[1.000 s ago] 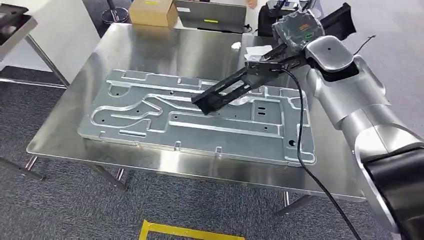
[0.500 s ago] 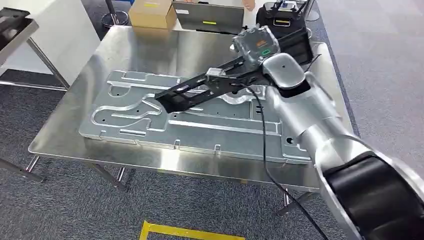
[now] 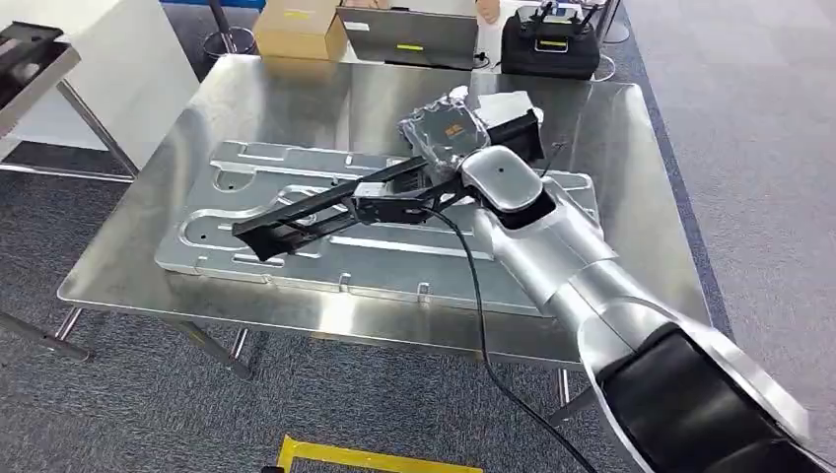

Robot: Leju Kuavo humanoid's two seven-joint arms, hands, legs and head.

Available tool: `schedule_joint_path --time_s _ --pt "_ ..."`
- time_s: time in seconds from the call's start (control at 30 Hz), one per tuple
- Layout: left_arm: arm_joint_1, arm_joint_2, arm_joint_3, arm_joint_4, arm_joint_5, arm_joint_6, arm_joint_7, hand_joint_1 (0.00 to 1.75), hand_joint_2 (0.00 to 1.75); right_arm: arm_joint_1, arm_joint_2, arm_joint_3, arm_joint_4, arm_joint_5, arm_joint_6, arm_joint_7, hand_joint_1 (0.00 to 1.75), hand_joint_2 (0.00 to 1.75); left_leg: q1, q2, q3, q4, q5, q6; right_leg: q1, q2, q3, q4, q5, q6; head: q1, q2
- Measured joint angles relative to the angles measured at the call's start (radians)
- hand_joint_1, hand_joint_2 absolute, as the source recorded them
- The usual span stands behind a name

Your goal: Take the parts from the cabinet and place them on the table.

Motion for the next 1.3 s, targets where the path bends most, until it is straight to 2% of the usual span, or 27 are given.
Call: schedule_joint_path --time_s 0.1,0.13,0.2,0.23,0.4,0.5,0.67,0.73,0.87,1.07,1.3 --pt "0.0 0.003 0.012 0.0 0.008 -0.007 -0.024 0.0 1.75 0.013 0.002 0.022 -0.012 0.0 -0.003 -0.028 1.75 1.75 0.0 0.0 0.0 0.0 0.0 0.0 0.0 0.0 0.0 0.001 0.0 0.0 0.0 0.0" --pt "0.001 0.003 0.016 0.0 0.006 0.015 -0.039 0.0 1.75 0.017 0.003 0.028 -0.019 0.0 -0.007 -0.038 1.75 1.75 0.0 0.0 0.0 0.0 0.0 0.0 0.0 0.0 0.0 0.001 0.0 0.0 0.0 0.0" --pt "0.001 -0.002 0.017 0.001 -0.001 0.103 -0.095 0.0 1.75 0.026 0.003 0.045 -0.048 0.012 -0.021 -0.056 1.75 1.75 0.0 0.003 0.002 0.0 0.0 0.0 0.0 0.003 0.0 0.002 0.0 0.0 0.0 0.0" --pt "-0.001 -0.004 0.018 0.001 0.001 0.122 -0.1 0.0 1.75 0.031 0.003 0.052 -0.063 0.015 -0.023 -0.064 1.75 1.75 0.0 0.006 0.003 0.0 -0.001 -0.002 0.0 0.005 0.0 0.002 0.0 0.0 0.0 0.0" --pt "0.002 -0.005 0.039 0.001 0.02 0.058 -0.141 0.0 1.75 0.084 -0.002 0.081 -0.208 0.069 0.019 -0.087 1.75 1.75 0.0 0.025 0.011 0.0 -0.007 -0.009 0.0 0.024 0.001 0.003 0.0 -0.001 0.0 0.0" --pt "0.002 -0.006 0.049 0.001 0.02 0.058 -0.143 0.0 1.75 0.117 -0.014 0.095 -0.283 0.09 0.053 -0.113 1.75 1.75 0.001 0.038 0.015 0.0 -0.012 -0.013 0.001 0.036 0.003 0.003 0.001 -0.004 0.0 0.0" --pt "0.002 -0.007 0.055 0.001 0.021 0.033 -0.143 0.0 1.75 0.178 -0.036 0.141 -0.371 0.081 0.069 -0.159 1.75 1.75 0.002 0.052 0.023 -0.001 -0.018 -0.016 0.001 0.05 0.004 0.009 -0.003 -0.011 0.0 0.0" --pt "-0.001 -0.007 0.056 0.001 0.02 0.032 -0.14 0.0 1.75 0.225 -0.037 0.166 -0.41 0.069 0.077 -0.178 1.75 1.75 0.003 0.049 0.025 -0.002 -0.016 -0.017 0.003 0.046 0.003 0.01 -0.005 -0.013 0.0 0.0" --pt "0.006 -0.007 0.056 0.001 0.02 0.044 -0.116 0.0 1.75 0.278 -0.042 0.198 -0.464 0.051 0.084 -0.175 1.75 1.75 0.008 0.02 0.015 -0.002 -0.008 -0.022 0.008 0.018 0.0 0.012 -0.008 -0.018 0.0 0.0" --pt "0.013 -0.008 0.057 0.001 0.021 0.081 -0.093 0.0 1.75 0.278 -0.056 0.209 -0.48 0.035 0.105 -0.169 1.75 1.75 0.008 0.018 0.014 -0.002 -0.008 -0.022 0.008 0.016 0.0 0.012 -0.008 -0.018 0.0 0.0" --pt "0.017 -0.013 0.057 0.001 0.021 0.109 -0.08 0.0 1.75 0.273 -0.076 0.202 -0.409 0.016 0.085 -0.181 1.75 1.75 0.007 0.017 0.014 0.0 -0.008 -0.021 0.007 0.016 0.001 0.012 -0.007 -0.017 0.0 0.0"
